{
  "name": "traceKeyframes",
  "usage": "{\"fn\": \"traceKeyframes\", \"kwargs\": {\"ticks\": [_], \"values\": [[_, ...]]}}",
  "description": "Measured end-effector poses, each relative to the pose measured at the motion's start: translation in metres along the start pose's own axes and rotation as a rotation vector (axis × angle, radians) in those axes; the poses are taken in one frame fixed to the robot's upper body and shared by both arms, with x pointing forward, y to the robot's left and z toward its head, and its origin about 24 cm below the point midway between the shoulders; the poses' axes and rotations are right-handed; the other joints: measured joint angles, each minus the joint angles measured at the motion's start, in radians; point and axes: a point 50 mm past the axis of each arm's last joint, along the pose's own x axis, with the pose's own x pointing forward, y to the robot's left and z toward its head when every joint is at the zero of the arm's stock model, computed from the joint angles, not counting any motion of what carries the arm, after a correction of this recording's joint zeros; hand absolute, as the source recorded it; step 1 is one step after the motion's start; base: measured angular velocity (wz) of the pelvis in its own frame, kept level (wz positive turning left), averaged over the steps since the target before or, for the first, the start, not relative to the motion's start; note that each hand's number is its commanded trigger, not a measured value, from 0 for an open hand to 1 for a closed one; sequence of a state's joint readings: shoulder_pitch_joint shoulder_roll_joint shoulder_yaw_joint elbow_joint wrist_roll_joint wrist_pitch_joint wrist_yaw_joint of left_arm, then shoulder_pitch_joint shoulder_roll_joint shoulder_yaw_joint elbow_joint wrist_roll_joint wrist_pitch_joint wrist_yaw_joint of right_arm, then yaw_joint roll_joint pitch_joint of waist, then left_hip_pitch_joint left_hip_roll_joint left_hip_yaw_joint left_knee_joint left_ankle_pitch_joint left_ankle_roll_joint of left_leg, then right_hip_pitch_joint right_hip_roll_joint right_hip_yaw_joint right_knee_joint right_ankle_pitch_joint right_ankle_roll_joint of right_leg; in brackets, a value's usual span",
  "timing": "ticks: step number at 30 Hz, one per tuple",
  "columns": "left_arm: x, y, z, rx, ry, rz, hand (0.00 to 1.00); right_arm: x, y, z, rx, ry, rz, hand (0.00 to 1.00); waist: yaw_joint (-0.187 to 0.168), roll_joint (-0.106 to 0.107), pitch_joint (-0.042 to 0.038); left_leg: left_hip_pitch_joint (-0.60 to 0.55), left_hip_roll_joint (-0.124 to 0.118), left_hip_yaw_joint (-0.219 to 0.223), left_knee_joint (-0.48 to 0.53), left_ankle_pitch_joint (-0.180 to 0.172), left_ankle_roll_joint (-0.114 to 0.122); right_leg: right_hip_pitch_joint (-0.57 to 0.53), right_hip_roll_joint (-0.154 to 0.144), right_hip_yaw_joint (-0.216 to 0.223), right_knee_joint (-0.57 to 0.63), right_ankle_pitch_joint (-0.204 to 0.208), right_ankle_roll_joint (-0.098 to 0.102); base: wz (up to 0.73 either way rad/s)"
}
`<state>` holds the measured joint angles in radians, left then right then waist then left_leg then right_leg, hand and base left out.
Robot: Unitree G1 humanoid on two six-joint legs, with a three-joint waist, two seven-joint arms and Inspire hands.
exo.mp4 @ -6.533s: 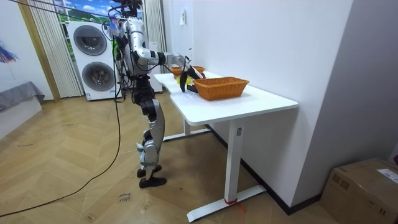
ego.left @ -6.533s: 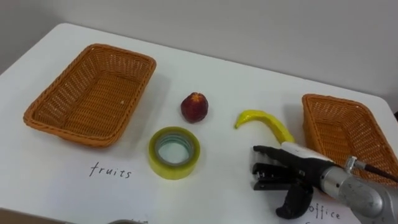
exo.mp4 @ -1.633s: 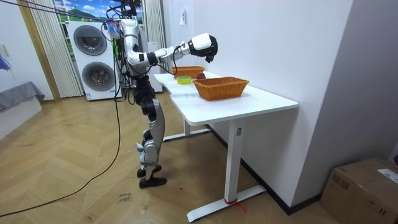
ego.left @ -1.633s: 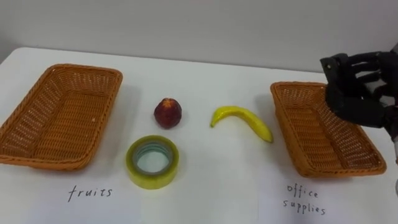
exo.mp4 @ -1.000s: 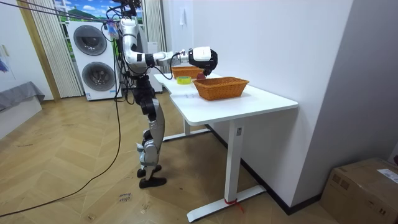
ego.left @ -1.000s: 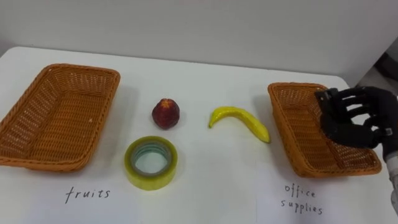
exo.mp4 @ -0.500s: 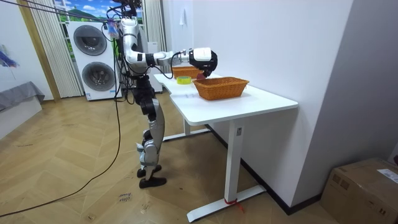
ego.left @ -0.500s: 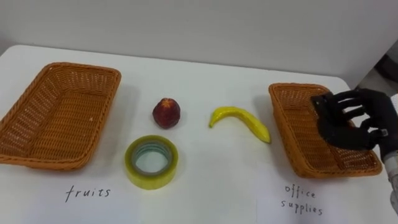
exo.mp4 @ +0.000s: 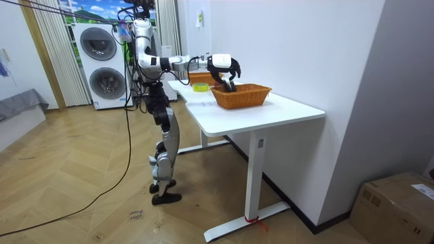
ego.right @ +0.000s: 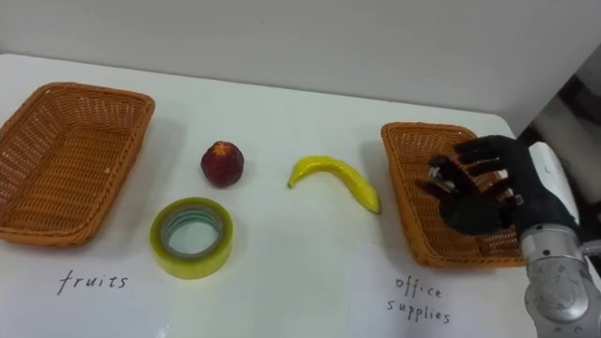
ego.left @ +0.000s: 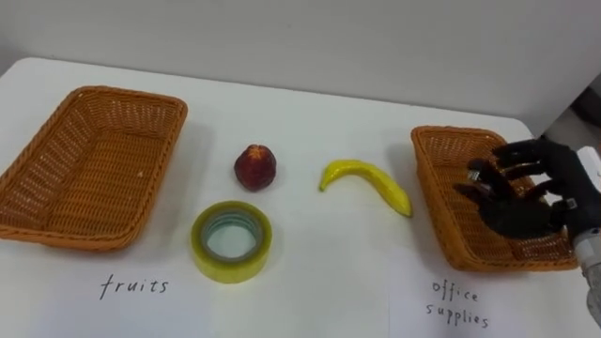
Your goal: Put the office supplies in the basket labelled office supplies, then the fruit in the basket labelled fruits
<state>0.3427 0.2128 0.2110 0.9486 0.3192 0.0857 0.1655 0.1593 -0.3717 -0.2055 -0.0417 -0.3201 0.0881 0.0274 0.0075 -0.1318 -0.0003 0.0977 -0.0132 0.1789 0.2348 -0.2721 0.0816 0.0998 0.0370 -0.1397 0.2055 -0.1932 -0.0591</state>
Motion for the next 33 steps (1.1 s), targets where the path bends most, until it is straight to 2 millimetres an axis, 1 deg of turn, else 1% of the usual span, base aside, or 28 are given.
{"fn": "traceKeyframes", "kwargs": {"ticks": [7,15,18,23,25,28,31,33], "values": [[0.000,0.000,-0.001,0.000,0.003,0.000,0.00,0.000,0.000,0.000,-0.006,0.000,0.003,0.00,0.003,0.006,-0.0001,-0.001,0.000,0.000,-0.001,0.000,0.000,-0.002,0.000,0.000,0.000,0.000,0.000,0.00],[0.000,-0.002,-0.002,-0.001,0.019,-0.004,0.00,0.000,0.003,0.000,-0.035,0.000,0.045,0.00,0.003,0.024,-0.0008,0.000,0.000,0.000,-0.006,0.000,0.000,-0.004,0.001,0.001,0.000,0.000,0.000,0.00],[0.000,-0.002,-0.001,-0.001,0.018,-0.003,0.00,0.000,0.003,0.001,-0.042,0.000,0.044,0.00,0.002,0.026,-0.0009,-0.001,0.000,0.000,-0.010,0.001,0.000,-0.005,0.001,0.000,0.000,0.000,0.000,0.00],[0.000,-0.001,0.002,-0.003,0.006,0.006,0.00,0.000,0.003,0.002,-0.041,-0.007,0.040,0.00,-0.003,0.022,-0.0027,-0.003,0.000,-0.001,-0.009,0.001,0.000,0.001,0.000,-0.003,0.000,0.000,0.000,0.00],[0.000,-0.001,0.003,-0.004,0.004,0.020,0.00,0.001,0.001,0.007,-0.032,-0.027,0.033,0.00,-0.001,0.018,-0.0032,-0.001,0.000,-0.001,-0.008,0.001,0.000,0.003,0.000,-0.003,0.000,0.000,0.000,0.00],[0.000,-0.002,0.003,0.002,0.003,0.021,0.00,0.006,-0.001,0.014,0.012,-0.056,0.014,0.00,-0.002,0.017,-0.0022,0.002,0.000,-0.001,-0.006,0.001,0.000,0.009,-0.001,-0.008,0.000,0.000,0.000,0.01],[0.001,-0.004,0.005,0.006,0.002,0.015,0.00,0.011,-0.004,0.023,0.067,-0.091,-0.013,0.00,0.005,0.014,0.0006,0.009,0.000,-0.002,-0.004,0.001,0.000,0.016,-0.001,-0.011,0.000,0.000,0.000,0.00],[0.001,-0.004,0.009,0.003,-0.008,0.024,0.00,0.013,-0.005,0.026,0.101,-0.106,-0.024,0.00,0.018,0.014,0.0019,0.013,0.000,-0.004,-0.003,0.001,0.000,0.021,-0.002,-0.016,0.000,0.000,0.001,0.00]]}}
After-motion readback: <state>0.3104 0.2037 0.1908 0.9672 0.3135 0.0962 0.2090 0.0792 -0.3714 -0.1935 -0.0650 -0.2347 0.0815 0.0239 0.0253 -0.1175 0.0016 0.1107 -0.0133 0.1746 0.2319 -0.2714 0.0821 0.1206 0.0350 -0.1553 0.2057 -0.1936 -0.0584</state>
